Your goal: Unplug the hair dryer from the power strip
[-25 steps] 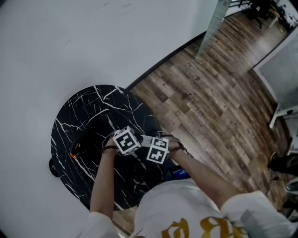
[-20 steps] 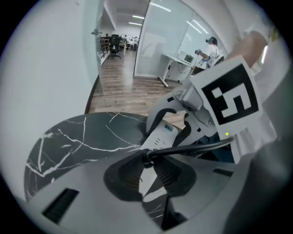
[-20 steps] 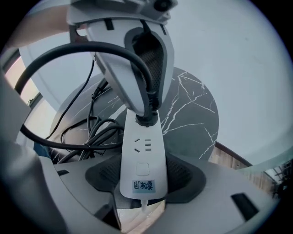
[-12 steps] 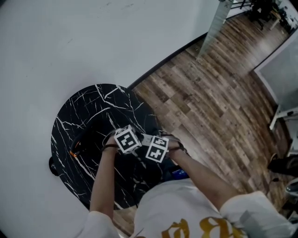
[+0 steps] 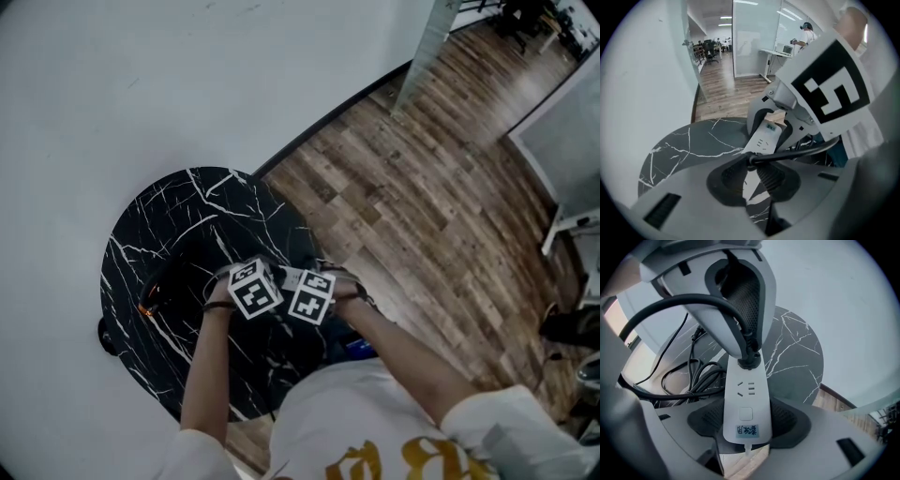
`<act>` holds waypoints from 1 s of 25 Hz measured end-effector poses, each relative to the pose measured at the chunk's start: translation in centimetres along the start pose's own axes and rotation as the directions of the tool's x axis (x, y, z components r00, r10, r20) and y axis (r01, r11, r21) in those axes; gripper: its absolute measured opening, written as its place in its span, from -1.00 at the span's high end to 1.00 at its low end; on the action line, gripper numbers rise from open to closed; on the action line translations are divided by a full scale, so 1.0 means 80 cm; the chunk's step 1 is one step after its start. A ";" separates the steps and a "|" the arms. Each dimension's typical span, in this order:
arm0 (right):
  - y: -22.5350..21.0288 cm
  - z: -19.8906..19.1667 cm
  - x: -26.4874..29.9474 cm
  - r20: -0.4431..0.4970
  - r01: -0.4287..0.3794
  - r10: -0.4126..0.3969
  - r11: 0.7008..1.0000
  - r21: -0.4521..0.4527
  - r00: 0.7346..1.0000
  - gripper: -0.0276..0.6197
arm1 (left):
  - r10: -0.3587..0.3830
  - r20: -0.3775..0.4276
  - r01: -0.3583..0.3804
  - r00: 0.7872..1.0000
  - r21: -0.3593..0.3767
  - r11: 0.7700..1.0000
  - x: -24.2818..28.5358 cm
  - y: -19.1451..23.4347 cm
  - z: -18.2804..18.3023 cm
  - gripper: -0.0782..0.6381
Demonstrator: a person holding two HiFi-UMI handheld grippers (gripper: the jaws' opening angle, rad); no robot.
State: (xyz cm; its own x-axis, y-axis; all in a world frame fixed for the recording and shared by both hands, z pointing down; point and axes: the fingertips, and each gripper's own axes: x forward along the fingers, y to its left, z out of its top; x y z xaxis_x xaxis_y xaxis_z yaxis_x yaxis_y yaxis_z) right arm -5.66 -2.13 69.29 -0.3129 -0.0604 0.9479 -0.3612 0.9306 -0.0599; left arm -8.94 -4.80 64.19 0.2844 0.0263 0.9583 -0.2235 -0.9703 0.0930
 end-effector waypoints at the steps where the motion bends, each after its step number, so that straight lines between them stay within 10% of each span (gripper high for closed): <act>1: 0.000 -0.001 0.000 -0.006 0.002 -0.002 1.000 -0.003 1.000 0.09 | -0.027 -0.010 0.027 1.000 -0.004 1.000 -0.002 0.006 0.002 0.61; 6: 0.000 0.001 0.000 -0.018 -0.002 0.002 1.000 0.026 1.000 0.09 | -0.193 0.016 0.193 0.981 -0.068 0.979 -0.008 0.014 0.014 0.61; 13: 0.000 0.000 -0.001 -0.016 0.006 -0.005 1.000 0.022 1.000 0.09 | 0.029 0.010 -0.029 1.000 -0.003 1.000 -0.007 0.004 0.007 0.61; 20: 0.000 -0.004 0.001 -0.016 0.015 -0.014 0.998 0.068 1.000 0.09 | -0.187 0.018 0.187 0.982 -0.094 0.978 -0.007 0.013 0.015 0.60; 25: 0.001 -0.003 0.000 -0.018 0.013 -0.012 0.997 0.073 1.000 0.09 | -0.018 -0.001 0.018 1.000 0.016 1.000 -0.006 -0.002 0.008 0.61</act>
State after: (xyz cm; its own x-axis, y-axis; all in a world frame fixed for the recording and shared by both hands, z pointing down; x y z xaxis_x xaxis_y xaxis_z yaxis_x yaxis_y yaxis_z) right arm -5.50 -1.97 69.39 -0.2924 -0.0647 0.9541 -0.4284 0.9008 -0.0702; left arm -8.43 -4.81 63.58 0.2870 0.0437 0.9569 -0.2035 -0.9734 0.1055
